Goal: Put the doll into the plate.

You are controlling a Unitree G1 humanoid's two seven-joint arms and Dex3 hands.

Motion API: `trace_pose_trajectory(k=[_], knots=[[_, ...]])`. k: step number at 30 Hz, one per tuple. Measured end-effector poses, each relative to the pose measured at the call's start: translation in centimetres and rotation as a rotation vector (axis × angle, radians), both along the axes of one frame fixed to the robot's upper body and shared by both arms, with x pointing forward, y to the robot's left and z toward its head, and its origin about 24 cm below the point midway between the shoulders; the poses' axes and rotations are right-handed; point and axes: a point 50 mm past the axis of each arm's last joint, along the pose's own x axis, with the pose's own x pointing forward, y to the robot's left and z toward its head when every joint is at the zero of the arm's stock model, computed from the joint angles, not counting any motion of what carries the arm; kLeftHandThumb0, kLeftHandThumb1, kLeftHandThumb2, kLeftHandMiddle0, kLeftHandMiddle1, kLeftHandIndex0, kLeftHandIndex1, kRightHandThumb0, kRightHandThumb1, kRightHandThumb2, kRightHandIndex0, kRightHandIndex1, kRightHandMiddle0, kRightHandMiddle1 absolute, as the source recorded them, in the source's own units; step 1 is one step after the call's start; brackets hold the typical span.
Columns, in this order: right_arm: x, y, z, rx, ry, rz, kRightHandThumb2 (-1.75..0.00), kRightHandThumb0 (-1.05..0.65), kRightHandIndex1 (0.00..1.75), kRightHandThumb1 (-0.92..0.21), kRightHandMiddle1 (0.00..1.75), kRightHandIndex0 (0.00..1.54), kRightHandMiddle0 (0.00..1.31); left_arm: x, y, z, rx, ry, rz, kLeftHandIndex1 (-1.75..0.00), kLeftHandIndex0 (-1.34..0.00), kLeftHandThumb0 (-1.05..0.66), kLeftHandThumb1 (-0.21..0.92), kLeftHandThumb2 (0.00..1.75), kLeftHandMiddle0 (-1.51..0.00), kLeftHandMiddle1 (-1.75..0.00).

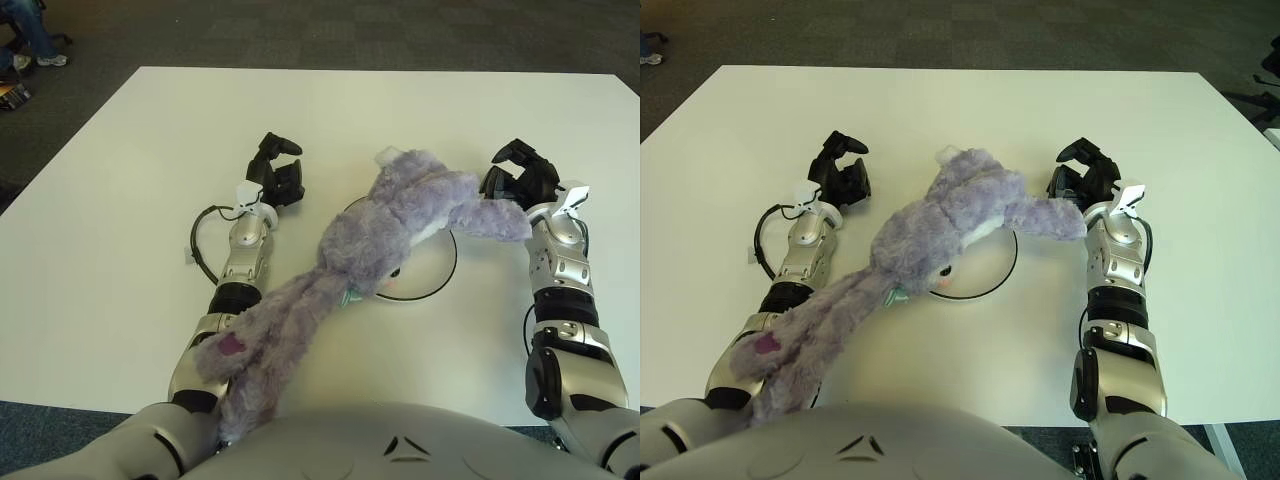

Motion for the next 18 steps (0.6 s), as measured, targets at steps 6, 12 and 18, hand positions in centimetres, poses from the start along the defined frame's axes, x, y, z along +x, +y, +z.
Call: trace_pose_trajectory(k=[6, 12, 18], knots=[[-0.06, 0.17, -0.25, 0.008, 0.006, -0.005, -1.64, 0.0, 1.73, -0.03, 1.75, 0.83, 0.58, 0.02, 0.16, -0.01, 0.003, 0.001, 0.003, -1.75, -0.44, -0.41, 0.54, 1.04, -1.16, -1.75], [-0.13, 0.38, -0.46, 0.017, 0.01, -0.007, -1.64, 0.0, 1.73, -0.04, 1.75, 0.83, 0.58, 0.05, 0.26, -0.04, 0.002, 0.004, 0.006, -1.75, -0.44, -0.41, 0.54, 1.04, -1.15, -1.75], [-0.28, 0.68, -0.91, 0.021, 0.023, -0.002, -1.63, 0.0, 1.71, -0.03, 1.75, 0.84, 0.59, 0.11, 0.38, -0.09, 0.0, 0.01, 0.006, -1.75, -0.45, -0.41, 0.53, 1.05, -1.15, -1.75]])
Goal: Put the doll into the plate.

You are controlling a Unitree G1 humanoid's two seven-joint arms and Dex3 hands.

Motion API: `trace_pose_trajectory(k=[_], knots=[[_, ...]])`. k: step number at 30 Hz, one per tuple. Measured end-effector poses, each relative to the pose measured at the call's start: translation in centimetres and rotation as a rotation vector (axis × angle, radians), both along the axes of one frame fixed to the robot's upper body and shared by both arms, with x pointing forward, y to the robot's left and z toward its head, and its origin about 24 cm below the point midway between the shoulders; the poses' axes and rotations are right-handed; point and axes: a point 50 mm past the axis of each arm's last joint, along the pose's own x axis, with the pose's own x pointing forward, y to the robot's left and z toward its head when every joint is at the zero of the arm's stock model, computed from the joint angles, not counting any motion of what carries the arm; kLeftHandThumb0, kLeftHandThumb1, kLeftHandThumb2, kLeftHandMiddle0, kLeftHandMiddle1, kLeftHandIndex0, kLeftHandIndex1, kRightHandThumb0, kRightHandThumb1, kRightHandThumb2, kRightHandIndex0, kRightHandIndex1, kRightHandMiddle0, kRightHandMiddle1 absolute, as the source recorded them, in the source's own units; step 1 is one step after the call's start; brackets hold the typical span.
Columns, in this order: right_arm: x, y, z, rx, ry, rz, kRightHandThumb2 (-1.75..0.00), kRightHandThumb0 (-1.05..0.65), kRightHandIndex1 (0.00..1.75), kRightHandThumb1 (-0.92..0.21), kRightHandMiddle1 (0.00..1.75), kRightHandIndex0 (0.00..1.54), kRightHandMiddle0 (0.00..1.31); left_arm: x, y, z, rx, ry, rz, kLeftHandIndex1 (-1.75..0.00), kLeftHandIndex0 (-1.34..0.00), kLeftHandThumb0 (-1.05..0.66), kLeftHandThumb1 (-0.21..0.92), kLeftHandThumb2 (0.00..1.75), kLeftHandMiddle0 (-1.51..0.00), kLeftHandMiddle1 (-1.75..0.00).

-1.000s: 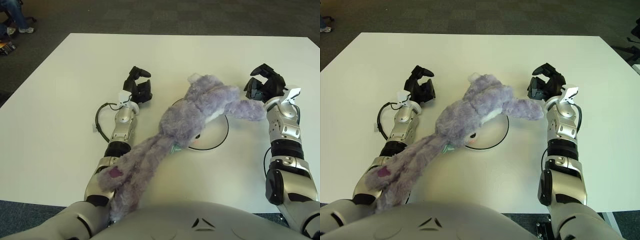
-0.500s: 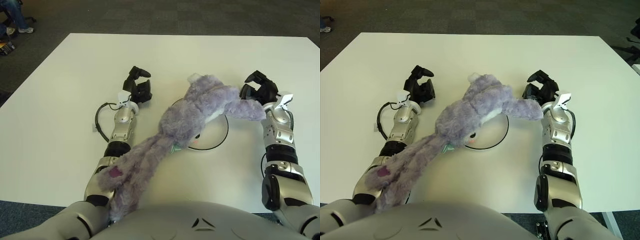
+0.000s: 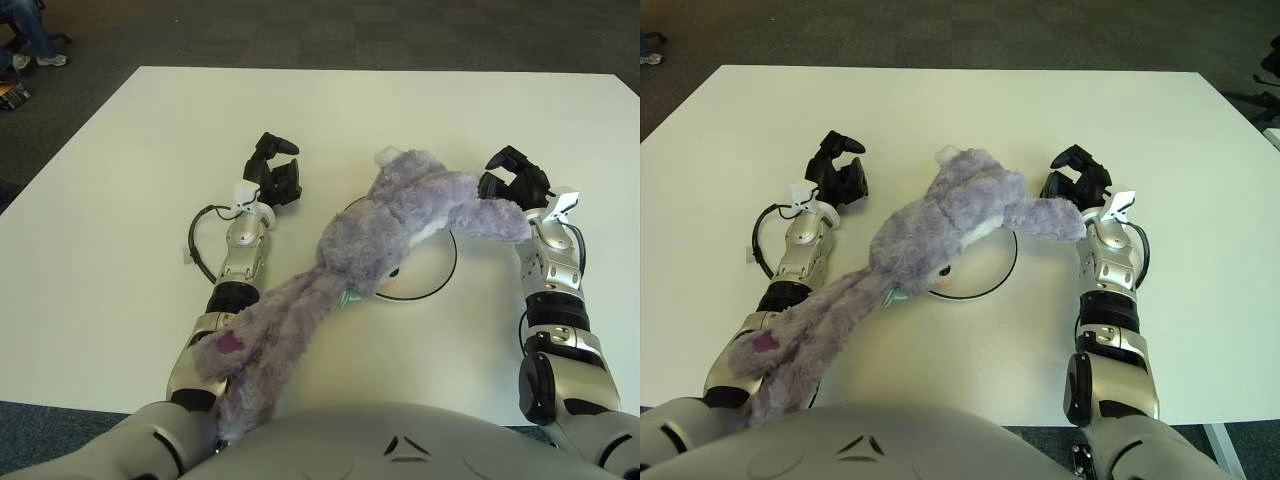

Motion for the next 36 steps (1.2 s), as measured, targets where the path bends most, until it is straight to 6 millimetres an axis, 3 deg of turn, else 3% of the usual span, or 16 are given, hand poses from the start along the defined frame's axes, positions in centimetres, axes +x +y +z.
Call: trace_pose_trajectory(k=[8, 20, 36], knots=[[-0.04, 0.41, -0.22, -0.012, 0.01, 0.011, -1.62, 0.0, 1.68, -0.03, 1.75, 0.82, 0.61, 0.06, 0.16, -0.12, -0.011, 0.016, 0.001, -1.75, -0.45, -0.42, 0.52, 1.06, -1.15, -1.75], [-0.11, 0.74, -0.29, -0.003, 0.005, 0.037, -1.71, 0.0, 1.6, 0.08, 1.75, 0.93, 0.7, 0.09, 0.2, -0.21, -0.011, 0.026, 0.002, -1.75, -0.46, -0.42, 0.51, 1.07, -1.14, -1.75], [-0.2, 1.02, -0.5, 0.007, -0.018, 0.094, -1.74, -0.01, 1.63, 0.1, 1.75, 0.95, 0.7, 0.1, 0.3, -0.21, -0.021, 0.032, 0.005, -1.75, -0.46, -0.42, 0.5, 1.08, -1.14, -1.75]])
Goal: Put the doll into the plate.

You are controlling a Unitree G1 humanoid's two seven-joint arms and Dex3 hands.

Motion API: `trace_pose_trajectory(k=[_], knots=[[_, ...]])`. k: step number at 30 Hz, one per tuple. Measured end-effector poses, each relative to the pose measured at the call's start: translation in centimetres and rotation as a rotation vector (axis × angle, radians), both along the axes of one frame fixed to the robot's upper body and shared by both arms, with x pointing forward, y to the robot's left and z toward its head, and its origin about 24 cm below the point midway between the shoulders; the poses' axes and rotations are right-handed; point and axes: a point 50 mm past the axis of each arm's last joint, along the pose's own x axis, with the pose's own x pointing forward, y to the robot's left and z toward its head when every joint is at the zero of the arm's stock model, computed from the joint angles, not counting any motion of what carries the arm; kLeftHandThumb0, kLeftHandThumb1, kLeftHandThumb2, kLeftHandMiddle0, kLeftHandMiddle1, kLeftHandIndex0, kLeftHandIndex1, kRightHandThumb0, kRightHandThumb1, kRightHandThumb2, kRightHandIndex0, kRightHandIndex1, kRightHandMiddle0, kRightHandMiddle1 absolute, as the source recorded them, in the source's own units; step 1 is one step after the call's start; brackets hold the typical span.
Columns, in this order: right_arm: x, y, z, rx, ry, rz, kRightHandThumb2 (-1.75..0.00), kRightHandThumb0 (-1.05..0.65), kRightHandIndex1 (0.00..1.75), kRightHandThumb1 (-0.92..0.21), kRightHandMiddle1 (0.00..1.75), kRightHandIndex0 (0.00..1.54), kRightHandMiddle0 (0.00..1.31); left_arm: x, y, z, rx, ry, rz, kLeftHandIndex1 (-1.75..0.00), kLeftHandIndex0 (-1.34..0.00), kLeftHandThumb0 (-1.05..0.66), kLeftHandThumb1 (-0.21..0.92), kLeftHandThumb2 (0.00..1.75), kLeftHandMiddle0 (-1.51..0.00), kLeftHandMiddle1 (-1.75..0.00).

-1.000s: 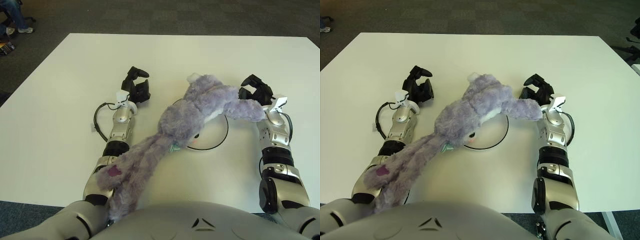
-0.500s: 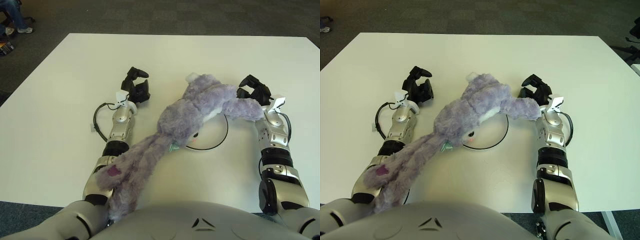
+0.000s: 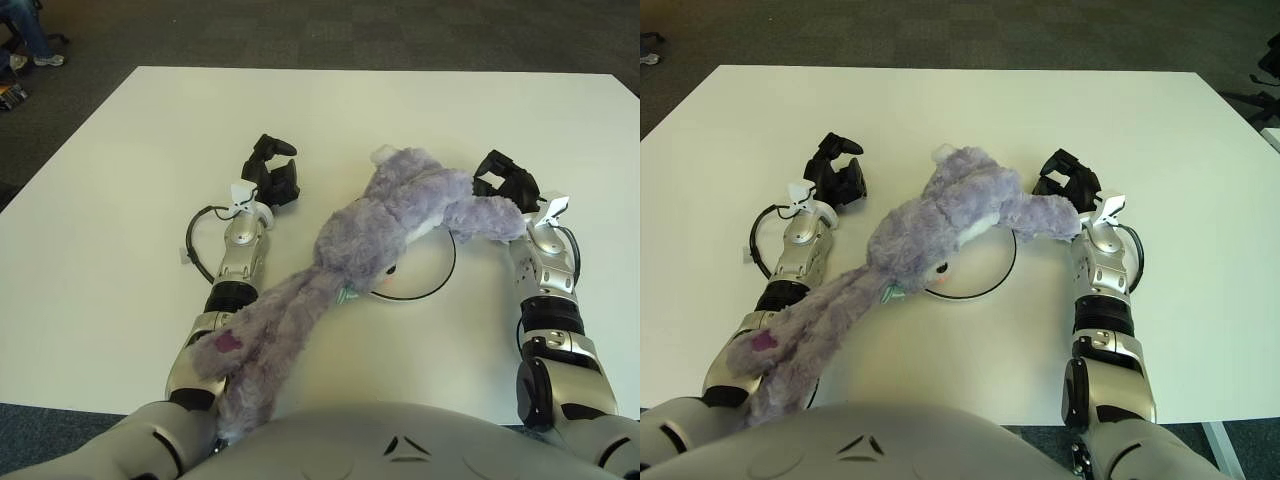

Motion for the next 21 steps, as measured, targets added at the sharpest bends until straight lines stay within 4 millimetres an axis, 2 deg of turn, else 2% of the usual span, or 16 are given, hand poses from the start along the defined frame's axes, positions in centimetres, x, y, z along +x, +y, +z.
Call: trace_pose_trajectory(k=[21], knots=[[0.04, 0.05, -0.1, 0.001, -0.003, -0.004, -1.75, -0.01, 1.74, 0.07, 1.72, 0.9, 0.69, -0.06, 0.08, 0.01, -0.002, -0.001, -0.005, -1.75, -0.46, -0.42, 0.5, 1.08, -1.15, -1.75]])
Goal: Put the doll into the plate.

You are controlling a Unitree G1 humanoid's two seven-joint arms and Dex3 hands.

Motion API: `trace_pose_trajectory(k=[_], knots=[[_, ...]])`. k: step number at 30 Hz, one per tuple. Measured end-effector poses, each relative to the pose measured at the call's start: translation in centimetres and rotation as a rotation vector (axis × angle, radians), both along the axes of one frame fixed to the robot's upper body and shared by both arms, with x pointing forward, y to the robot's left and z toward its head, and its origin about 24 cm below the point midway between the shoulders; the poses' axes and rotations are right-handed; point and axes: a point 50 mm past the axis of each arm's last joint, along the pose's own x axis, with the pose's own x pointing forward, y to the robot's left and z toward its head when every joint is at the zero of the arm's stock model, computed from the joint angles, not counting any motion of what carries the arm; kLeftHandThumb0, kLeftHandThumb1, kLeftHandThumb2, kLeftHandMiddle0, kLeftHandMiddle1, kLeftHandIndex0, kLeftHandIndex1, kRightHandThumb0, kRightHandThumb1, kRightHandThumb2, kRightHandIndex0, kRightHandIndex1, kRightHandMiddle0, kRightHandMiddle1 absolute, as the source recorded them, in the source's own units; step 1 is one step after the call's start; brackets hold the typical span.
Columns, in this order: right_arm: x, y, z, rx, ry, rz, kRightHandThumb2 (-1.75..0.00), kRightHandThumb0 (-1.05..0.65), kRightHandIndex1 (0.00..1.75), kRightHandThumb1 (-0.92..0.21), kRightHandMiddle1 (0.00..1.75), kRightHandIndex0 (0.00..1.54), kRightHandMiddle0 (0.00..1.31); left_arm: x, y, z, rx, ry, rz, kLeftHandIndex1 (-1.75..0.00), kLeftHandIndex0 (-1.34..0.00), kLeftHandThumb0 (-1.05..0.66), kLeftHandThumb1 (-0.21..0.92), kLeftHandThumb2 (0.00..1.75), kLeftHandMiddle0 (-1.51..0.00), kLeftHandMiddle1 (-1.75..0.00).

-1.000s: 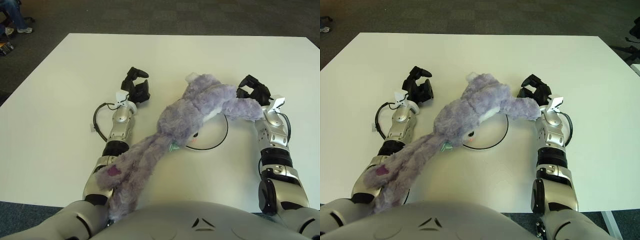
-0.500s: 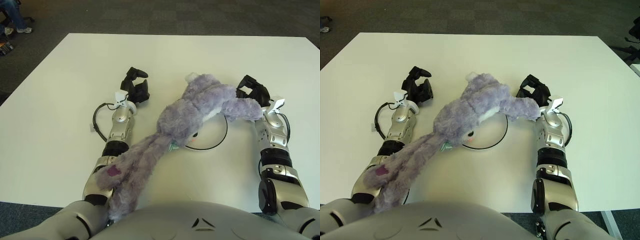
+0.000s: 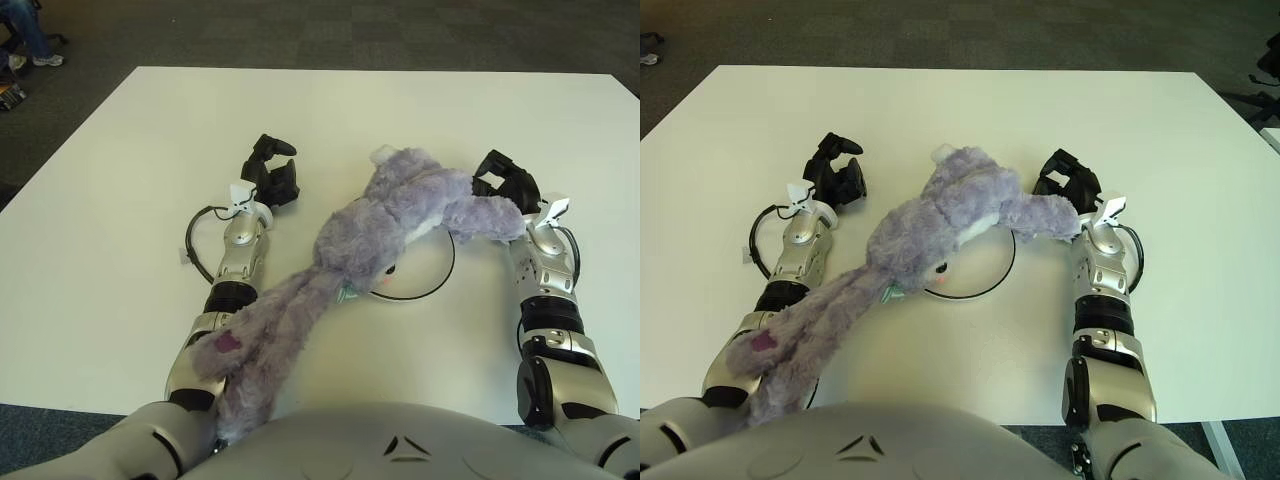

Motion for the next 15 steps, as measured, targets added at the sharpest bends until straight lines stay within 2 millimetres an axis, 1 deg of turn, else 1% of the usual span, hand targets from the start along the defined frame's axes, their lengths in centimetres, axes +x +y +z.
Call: trace_pose_trajectory(k=[12, 13, 14, 15], knots=[[0.08, -0.1, -0.16, -0.02, 0.017, -0.064, -1.75, -0.01, 1.75, 0.1, 1.62, 0.92, 0.76, -0.15, 0.14, -0.09, 0.002, 0.012, 0.003, -1.75, -0.46, -0.42, 0.5, 1.08, -1.14, -1.75], [0.09, -0.1, -0.18, -0.019, 0.015, -0.07, -1.6, -0.18, 1.75, -0.04, 1.67, 1.04, 0.71, -0.16, 0.14, -0.08, 0.002, 0.012, 0.003, -1.75, -0.46, -0.42, 0.5, 1.08, -1.14, -1.75], [0.1, -0.11, -0.19, -0.018, 0.013, -0.078, -1.5, -0.29, 1.75, -0.14, 1.7, 1.12, 0.68, -0.17, 0.15, -0.08, 0.002, 0.012, 0.004, -1.75, -0.47, -0.42, 0.5, 1.08, -1.14, -1.75], [0.1, -0.12, -0.2, -0.017, 0.01, -0.085, -1.46, -0.33, 1.75, -0.17, 1.71, 1.15, 0.67, -0.17, 0.15, -0.08, 0.002, 0.012, 0.004, -1.75, -0.47, -0.42, 0.5, 1.09, -1.14, -1.75]])
